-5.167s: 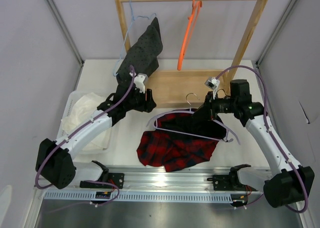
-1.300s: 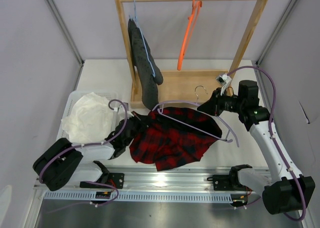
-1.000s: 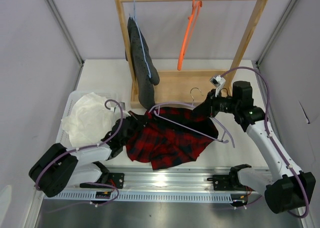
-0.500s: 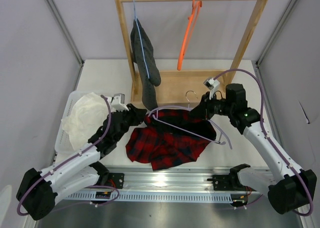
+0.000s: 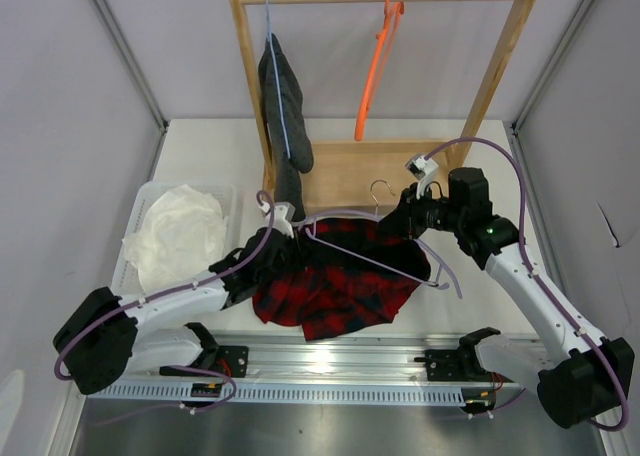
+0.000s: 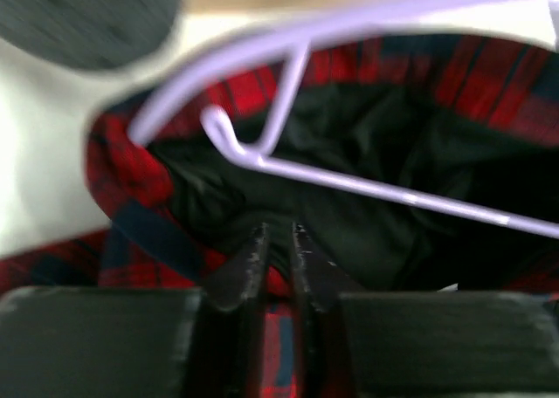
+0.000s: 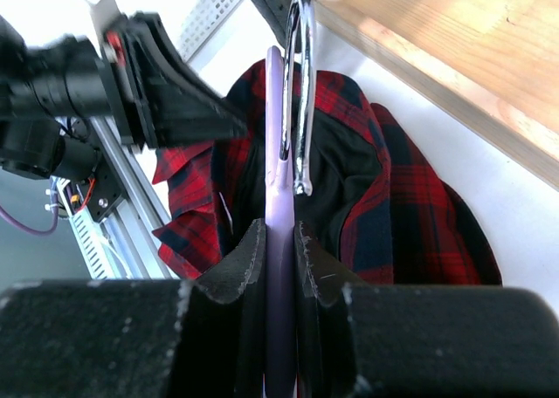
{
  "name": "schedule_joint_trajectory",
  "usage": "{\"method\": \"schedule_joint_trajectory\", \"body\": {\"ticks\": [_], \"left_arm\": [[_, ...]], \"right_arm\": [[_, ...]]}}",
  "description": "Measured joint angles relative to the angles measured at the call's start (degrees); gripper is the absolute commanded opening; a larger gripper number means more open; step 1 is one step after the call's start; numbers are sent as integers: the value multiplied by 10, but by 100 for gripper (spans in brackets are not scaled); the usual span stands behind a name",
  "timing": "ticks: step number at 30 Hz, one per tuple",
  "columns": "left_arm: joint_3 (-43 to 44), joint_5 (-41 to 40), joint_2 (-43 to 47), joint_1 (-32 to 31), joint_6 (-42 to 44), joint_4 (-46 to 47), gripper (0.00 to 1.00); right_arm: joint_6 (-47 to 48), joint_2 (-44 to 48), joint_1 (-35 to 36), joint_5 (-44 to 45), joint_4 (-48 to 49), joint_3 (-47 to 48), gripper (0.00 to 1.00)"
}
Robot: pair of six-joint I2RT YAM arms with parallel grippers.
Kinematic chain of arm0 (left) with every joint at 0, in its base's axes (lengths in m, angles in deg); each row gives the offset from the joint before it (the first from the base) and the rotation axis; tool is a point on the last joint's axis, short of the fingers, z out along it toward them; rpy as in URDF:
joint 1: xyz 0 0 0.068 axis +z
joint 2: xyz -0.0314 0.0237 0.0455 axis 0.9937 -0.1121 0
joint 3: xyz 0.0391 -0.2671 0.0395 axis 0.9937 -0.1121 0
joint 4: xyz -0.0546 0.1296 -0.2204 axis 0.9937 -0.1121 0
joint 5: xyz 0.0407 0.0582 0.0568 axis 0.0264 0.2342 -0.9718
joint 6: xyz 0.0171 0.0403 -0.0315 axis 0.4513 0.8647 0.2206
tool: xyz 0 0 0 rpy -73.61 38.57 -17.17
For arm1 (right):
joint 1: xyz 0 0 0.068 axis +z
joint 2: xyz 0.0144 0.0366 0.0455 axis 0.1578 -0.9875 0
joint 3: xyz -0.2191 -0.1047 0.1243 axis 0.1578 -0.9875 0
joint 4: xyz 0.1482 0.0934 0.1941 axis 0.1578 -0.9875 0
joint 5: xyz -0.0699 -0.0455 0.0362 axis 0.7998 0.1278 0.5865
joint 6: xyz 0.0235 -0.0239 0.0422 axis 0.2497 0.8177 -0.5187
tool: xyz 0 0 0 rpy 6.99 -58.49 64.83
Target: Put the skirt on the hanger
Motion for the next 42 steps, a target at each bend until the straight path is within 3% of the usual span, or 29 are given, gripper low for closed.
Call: {"method": "schedule_joint_trajectory", "body": {"ticks": [3, 18, 25, 33, 42], "left_arm": [[-24, -7, -1, -20, -16, 12, 0], [-106, -93, -1, -52, -96, 75, 0], [-115, -105, 5, -52, -95, 101, 23], [-106, -127, 43, -52, -89, 92, 30], [-69, -142, 11, -52, -94, 64, 39]], "right_arm": [[0, 0, 1, 1, 0, 0, 0], [-9, 0, 4, 2, 2, 0, 0], [-8, 1, 4, 2, 2, 0, 0], [-9, 5, 4, 7, 10, 0, 0], [-9, 5, 4, 9, 18, 0, 0]]}}
